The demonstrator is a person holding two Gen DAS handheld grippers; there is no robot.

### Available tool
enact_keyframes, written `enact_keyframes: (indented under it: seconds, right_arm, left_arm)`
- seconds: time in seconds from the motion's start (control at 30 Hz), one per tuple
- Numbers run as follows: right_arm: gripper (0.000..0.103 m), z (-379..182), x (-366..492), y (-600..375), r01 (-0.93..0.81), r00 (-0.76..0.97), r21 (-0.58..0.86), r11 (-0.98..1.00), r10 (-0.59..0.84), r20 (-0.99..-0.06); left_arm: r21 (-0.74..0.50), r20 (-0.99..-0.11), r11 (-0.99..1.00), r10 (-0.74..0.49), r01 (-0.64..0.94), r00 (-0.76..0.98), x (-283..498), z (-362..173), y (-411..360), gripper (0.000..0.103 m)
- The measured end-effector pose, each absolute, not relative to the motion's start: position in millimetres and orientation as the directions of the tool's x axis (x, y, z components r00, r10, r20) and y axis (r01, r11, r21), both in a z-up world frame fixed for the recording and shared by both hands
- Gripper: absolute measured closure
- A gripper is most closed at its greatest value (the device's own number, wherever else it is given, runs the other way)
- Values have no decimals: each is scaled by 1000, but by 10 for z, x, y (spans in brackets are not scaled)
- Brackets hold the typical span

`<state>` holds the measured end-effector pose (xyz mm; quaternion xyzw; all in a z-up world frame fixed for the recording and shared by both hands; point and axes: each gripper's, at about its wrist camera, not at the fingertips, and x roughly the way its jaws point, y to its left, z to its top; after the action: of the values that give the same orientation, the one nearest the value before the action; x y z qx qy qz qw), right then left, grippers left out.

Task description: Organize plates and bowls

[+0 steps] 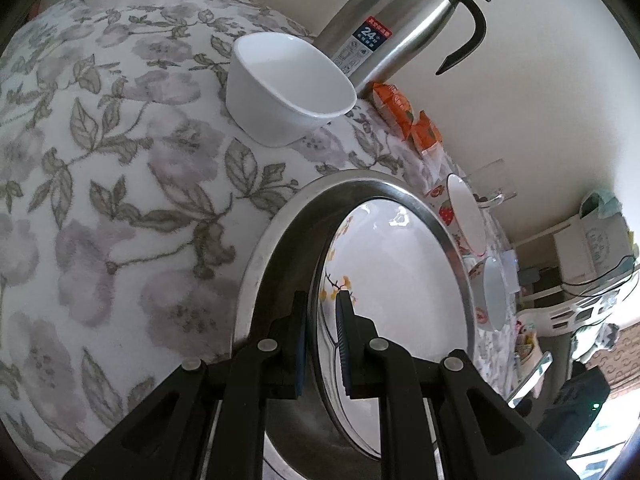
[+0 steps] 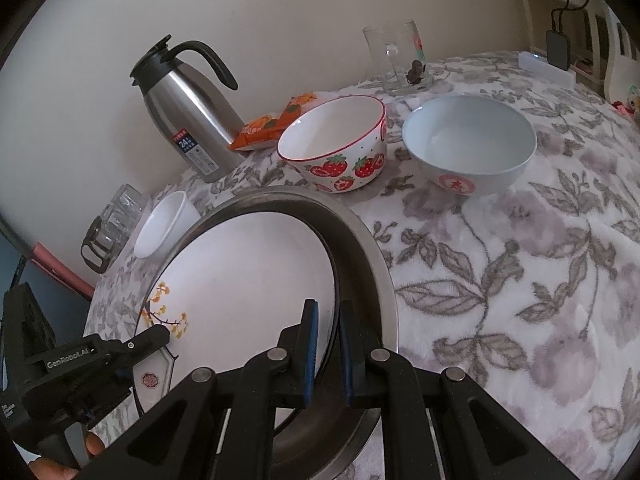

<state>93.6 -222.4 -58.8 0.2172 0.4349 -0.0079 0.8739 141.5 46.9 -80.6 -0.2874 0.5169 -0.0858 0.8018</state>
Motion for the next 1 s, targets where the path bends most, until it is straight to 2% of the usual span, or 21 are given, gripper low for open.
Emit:
enact_keyframes:
  seconds: [0.23,0.53,1.0]
  right_arm:
    - [93,-585,941,-2234,201,618,373,906,178,-766]
    - [95,-579,941,-2244,201,616,363,910,171,-769]
    - [92,-420,892,-2326,198,639,349,916,149,-755]
  left_arm:
    - [-466,-823,871,-361,-156,439,1431,-767,437,89]
    - [-438,-836,886,-340,-151,431,1417,-716,439,89]
    - [-404,-817,909,-309,-100,487,1346,-422,390,87]
